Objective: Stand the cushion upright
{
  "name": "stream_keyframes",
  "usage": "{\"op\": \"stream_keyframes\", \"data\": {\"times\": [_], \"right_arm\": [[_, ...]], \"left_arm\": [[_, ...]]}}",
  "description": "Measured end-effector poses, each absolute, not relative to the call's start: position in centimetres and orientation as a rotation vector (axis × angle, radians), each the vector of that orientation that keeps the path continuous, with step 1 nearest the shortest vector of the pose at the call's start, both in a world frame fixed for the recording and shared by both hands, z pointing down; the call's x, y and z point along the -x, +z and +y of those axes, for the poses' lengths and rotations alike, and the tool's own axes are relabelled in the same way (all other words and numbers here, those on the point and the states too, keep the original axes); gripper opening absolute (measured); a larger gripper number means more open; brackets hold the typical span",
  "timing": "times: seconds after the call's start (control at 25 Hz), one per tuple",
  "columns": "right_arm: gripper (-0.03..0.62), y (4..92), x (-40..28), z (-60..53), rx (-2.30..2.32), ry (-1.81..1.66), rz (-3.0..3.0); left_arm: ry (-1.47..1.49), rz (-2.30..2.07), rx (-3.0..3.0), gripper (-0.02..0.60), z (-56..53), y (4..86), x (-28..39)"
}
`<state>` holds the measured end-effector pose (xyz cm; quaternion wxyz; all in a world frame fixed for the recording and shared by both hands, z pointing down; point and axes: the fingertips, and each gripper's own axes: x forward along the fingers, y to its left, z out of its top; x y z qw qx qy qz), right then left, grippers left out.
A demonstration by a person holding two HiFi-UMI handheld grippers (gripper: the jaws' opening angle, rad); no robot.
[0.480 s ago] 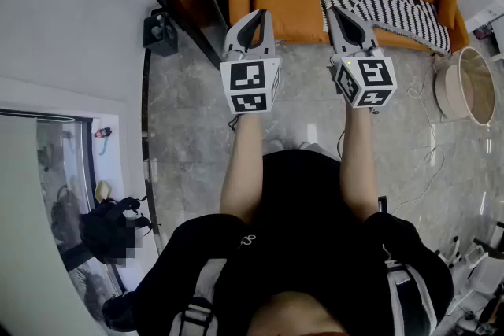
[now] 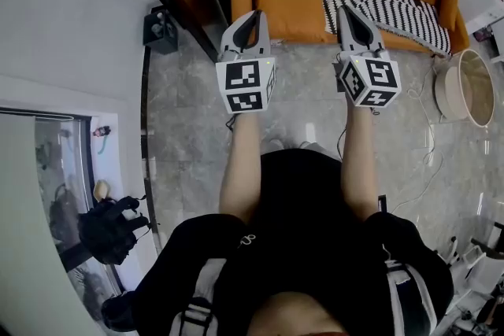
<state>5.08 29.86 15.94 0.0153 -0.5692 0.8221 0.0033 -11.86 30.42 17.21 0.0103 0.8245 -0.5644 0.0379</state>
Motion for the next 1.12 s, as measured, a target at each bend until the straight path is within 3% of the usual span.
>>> {"op": "stream_keyframes", "data": {"times": [1.12], "right_arm": [[0.012, 15.5, -5.8, 25.8, 1.843, 0.033, 2.485]], "left_arm": [[0.077, -1.749, -2.562, 0.009, 25.7, 17.8, 13.7]]}}
